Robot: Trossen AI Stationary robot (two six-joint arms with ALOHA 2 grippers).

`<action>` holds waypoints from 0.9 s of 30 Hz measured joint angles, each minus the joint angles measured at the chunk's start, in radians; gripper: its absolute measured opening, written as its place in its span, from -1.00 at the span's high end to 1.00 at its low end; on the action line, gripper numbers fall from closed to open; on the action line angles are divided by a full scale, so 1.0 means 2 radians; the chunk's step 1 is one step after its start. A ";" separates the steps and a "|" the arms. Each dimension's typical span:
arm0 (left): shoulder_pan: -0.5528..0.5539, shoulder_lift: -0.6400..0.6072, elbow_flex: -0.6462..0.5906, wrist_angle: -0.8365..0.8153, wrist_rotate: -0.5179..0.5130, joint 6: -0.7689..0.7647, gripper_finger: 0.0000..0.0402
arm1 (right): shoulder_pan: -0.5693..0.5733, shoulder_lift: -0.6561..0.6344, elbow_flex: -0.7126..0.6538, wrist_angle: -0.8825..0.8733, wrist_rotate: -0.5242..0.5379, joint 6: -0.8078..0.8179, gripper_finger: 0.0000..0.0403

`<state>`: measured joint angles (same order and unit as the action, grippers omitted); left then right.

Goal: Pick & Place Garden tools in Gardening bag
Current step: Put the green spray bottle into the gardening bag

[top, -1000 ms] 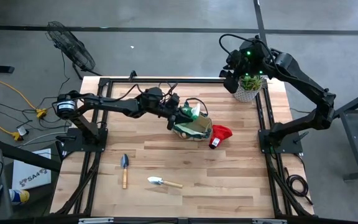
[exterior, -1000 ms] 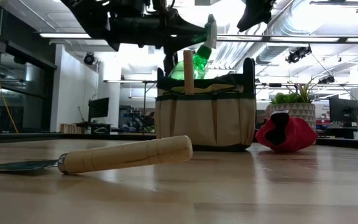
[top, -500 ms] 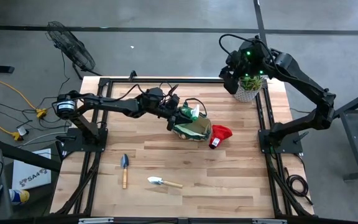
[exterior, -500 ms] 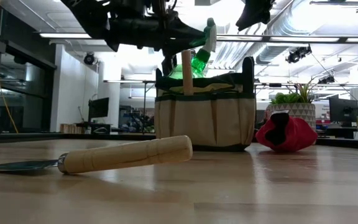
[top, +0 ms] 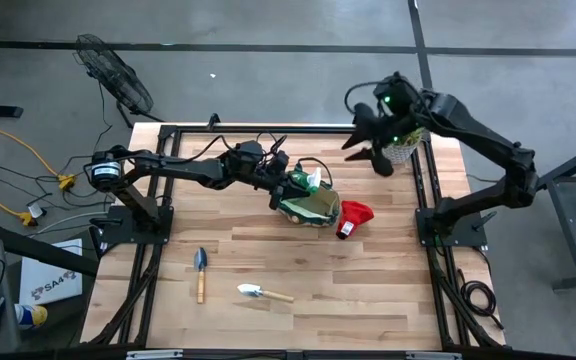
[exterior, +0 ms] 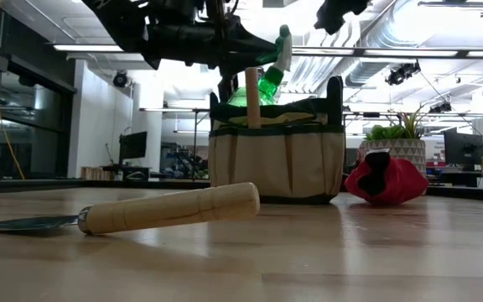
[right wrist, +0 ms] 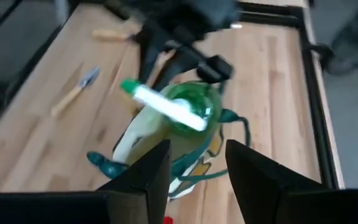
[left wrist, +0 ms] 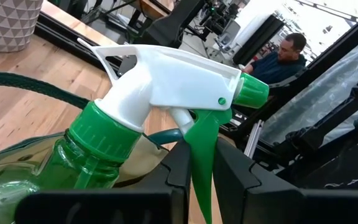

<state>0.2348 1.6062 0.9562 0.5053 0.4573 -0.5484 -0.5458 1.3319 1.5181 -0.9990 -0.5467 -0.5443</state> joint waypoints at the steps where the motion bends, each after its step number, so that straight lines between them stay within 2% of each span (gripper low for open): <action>1: 0.000 0.000 0.000 0.000 0.000 -0.002 0.81 | 0.006 0.000 -0.006 0.007 0.000 -0.023 0.28; 6: 0.000 0.000 0.000 0.000 0.000 -0.007 0.81 | 0.041 0.000 -0.041 0.077 0.044 -0.111 0.28; 10: 0.000 0.000 0.000 0.001 0.000 -0.012 0.81 | 0.067 0.001 -0.068 0.152 0.109 -0.124 0.28; 12: 0.000 0.000 0.000 0.001 0.000 -0.012 0.81 | 0.076 0.001 -0.078 0.170 0.125 -0.137 0.28; 21: 0.000 0.000 0.000 0.001 0.001 -0.021 0.81 | 0.096 0.001 -0.119 0.171 0.115 -0.201 0.28; 27: 0.000 0.000 0.000 0.006 0.004 -0.027 0.78 | 0.110 0.001 -0.124 0.204 0.113 -0.216 0.28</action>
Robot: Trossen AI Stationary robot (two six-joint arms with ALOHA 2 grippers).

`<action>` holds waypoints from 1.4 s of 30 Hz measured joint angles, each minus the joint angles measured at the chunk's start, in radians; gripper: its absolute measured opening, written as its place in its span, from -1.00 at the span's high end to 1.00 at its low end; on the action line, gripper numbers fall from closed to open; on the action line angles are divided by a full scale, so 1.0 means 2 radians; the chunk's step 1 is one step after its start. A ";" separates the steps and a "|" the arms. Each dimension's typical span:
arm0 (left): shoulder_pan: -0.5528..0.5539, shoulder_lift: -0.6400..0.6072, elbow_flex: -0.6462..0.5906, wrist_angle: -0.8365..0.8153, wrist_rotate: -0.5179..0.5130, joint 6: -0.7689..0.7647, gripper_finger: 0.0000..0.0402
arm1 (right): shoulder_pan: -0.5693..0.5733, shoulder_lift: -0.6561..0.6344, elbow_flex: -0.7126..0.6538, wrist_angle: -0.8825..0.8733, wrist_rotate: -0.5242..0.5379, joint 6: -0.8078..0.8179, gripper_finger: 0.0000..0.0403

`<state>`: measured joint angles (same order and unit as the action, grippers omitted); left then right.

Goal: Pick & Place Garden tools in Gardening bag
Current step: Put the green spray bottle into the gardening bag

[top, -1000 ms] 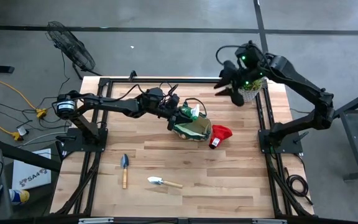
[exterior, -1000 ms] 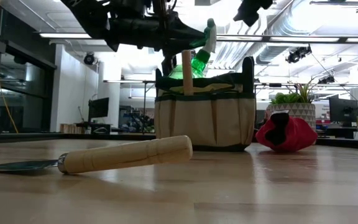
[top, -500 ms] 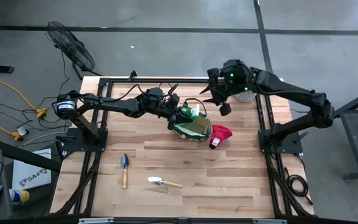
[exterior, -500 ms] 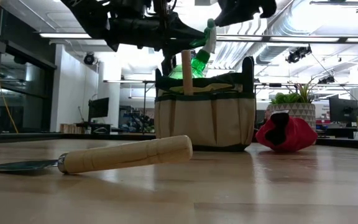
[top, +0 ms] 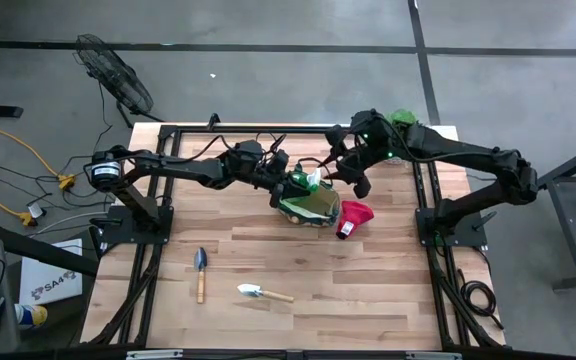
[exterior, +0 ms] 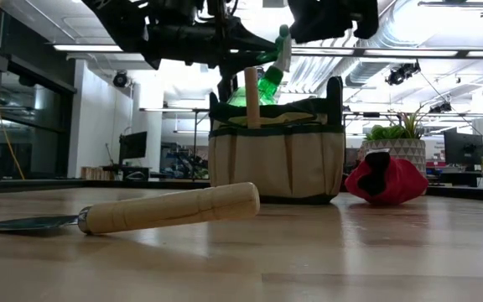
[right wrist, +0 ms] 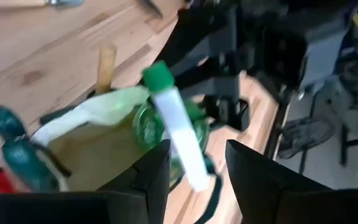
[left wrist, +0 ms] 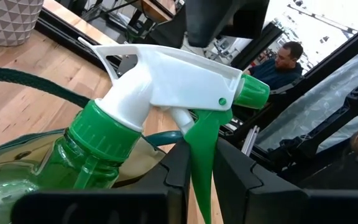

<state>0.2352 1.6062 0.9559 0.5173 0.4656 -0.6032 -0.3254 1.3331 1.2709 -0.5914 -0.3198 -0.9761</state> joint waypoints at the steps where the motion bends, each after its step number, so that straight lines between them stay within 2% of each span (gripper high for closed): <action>1: 0.000 0.000 0.000 0.002 0.001 -0.002 0.78 | 0.002 0.002 0.000 0.009 0.000 -0.001 0.28; 13: 0.000 0.001 -0.002 -0.007 0.009 -0.006 0.80 | 0.009 0.032 0.001 0.010 -0.008 -0.021 0.28; 18: 0.000 0.001 -0.001 -0.011 0.005 -0.006 0.79 | 0.010 0.023 0.001 0.008 0.024 -0.017 0.28; 22: 0.000 0.001 0.000 -0.010 0.007 -0.004 0.79 | 0.009 0.022 0.001 -0.006 0.030 -0.013 0.28; 27: 0.000 0.001 0.000 -0.010 0.007 -0.004 0.79 | 0.009 0.022 0.000 -0.030 0.028 -0.012 0.28; 42: 0.000 0.000 0.000 -0.009 0.011 -0.004 0.79 | 0.013 0.050 0.000 -0.005 -0.002 -0.028 0.28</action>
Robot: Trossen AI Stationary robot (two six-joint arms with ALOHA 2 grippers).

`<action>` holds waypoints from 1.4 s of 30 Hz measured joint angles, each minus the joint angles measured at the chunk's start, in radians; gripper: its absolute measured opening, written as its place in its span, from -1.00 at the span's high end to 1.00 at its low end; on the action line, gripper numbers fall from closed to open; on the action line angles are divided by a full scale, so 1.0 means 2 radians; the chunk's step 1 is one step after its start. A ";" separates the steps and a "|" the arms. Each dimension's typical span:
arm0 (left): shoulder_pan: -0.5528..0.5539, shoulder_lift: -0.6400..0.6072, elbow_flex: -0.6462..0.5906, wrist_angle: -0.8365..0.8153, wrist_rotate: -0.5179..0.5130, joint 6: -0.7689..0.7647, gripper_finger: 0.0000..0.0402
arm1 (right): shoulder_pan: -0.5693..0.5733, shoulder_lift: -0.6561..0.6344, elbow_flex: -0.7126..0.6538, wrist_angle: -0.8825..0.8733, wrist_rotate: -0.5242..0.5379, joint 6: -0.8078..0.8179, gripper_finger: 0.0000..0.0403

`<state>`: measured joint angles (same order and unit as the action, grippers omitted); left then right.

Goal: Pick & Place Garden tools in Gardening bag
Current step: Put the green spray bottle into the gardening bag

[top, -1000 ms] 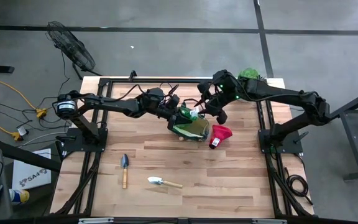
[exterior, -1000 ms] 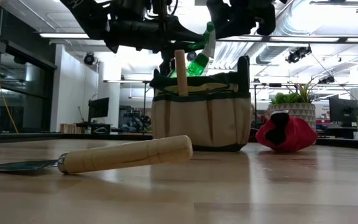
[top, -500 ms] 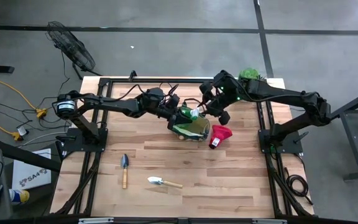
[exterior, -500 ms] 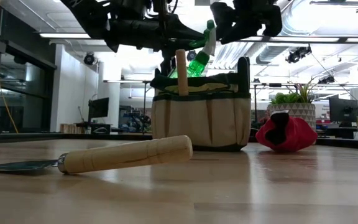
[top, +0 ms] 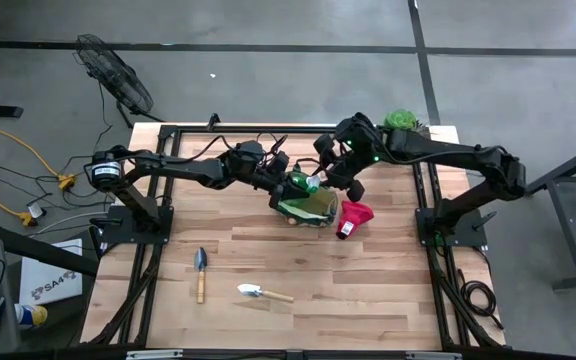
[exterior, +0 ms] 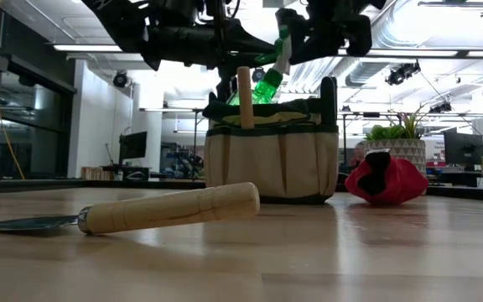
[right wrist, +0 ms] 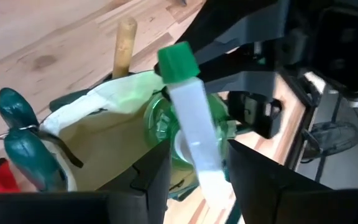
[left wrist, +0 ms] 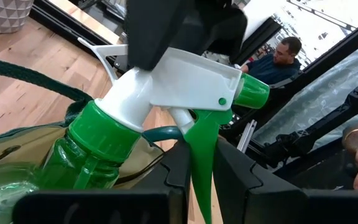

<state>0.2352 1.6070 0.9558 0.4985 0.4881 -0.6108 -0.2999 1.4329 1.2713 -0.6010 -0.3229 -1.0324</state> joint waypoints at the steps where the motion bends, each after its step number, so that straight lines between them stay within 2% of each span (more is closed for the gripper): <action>1: 0.000 0.000 0.000 0.000 0.000 0.000 0.79 | 0.001 0.003 0.000 0.000 0.000 -0.005 0.28; 6: 0.000 0.000 0.000 0.000 0.001 0.000 0.79 | 0.003 0.006 0.000 0.004 0.000 -0.006 0.34; 14: 0.000 0.000 0.000 -0.002 0.003 0.000 0.79 | 0.003 0.006 0.000 0.000 0.000 -0.008 0.76; 19: 0.000 0.000 0.000 -0.001 0.003 0.009 0.76 | 0.003 0.006 0.000 -0.001 0.001 -0.009 0.77; 22: 0.000 0.000 0.000 -0.002 0.006 0.023 0.64 | 0.003 0.006 0.000 -0.001 0.003 -0.003 0.75; 28: 0.000 0.000 0.000 0.000 0.007 0.042 0.23 | 0.003 0.006 0.000 -0.007 0.010 -0.001 0.79; 32: 0.001 0.000 0.000 0.000 0.012 0.042 0.03 | 0.003 0.006 0.000 -0.015 0.028 0.023 0.79; 35: 0.001 0.000 0.000 0.000 0.015 0.043 -0.04 | 0.003 0.004 0.001 -0.025 0.040 0.047 0.79; 42: 0.001 0.000 0.000 -0.002 0.012 0.056 -0.05 | 0.003 0.003 0.001 -0.061 0.054 0.111 0.79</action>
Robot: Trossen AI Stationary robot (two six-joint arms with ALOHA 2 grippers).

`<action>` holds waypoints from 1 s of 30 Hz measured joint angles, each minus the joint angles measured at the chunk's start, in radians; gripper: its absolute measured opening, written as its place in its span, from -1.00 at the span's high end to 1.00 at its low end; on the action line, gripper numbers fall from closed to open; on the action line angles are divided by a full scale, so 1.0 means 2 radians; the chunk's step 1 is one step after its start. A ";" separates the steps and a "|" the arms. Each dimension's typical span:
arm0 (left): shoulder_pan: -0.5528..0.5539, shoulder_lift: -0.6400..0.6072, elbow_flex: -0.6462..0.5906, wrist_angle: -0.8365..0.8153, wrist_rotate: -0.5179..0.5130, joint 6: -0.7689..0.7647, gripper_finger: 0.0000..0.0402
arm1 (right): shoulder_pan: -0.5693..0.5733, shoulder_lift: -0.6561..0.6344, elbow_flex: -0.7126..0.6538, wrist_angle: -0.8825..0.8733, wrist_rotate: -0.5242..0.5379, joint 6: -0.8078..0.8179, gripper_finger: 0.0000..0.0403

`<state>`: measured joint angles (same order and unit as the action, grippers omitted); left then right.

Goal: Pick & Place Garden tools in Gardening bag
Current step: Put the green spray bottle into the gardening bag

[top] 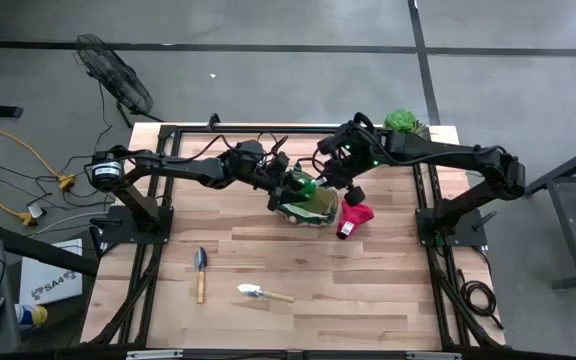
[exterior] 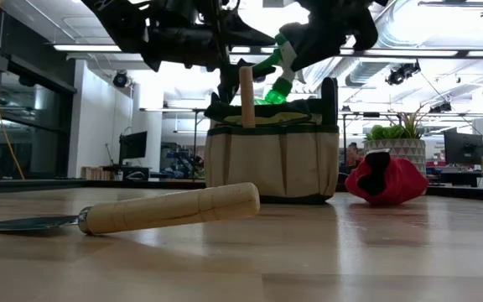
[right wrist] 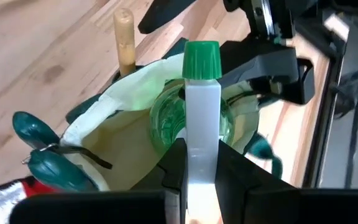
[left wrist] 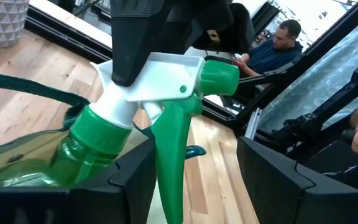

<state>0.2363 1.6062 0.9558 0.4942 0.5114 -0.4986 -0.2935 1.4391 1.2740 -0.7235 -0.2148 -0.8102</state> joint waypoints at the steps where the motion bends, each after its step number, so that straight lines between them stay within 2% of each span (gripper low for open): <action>1: 0.000 0.000 0.000 0.000 -0.003 0.003 -0.05 | 0.000 0.000 0.001 -0.006 0.003 0.009 0.79; 12: 0.005 -0.009 0.001 0.005 0.002 0.046 -0.05 | -0.001 -0.001 0.039 -0.110 0.025 0.119 0.79; 30: 0.100 -0.119 0.001 -0.082 -0.012 0.226 -0.05 | -0.001 0.003 0.046 -0.120 0.028 0.298 0.79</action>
<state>0.4364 1.3689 0.9573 0.3294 0.4876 -0.0461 -0.2947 1.4448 1.3663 -0.9627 -0.1588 -0.2138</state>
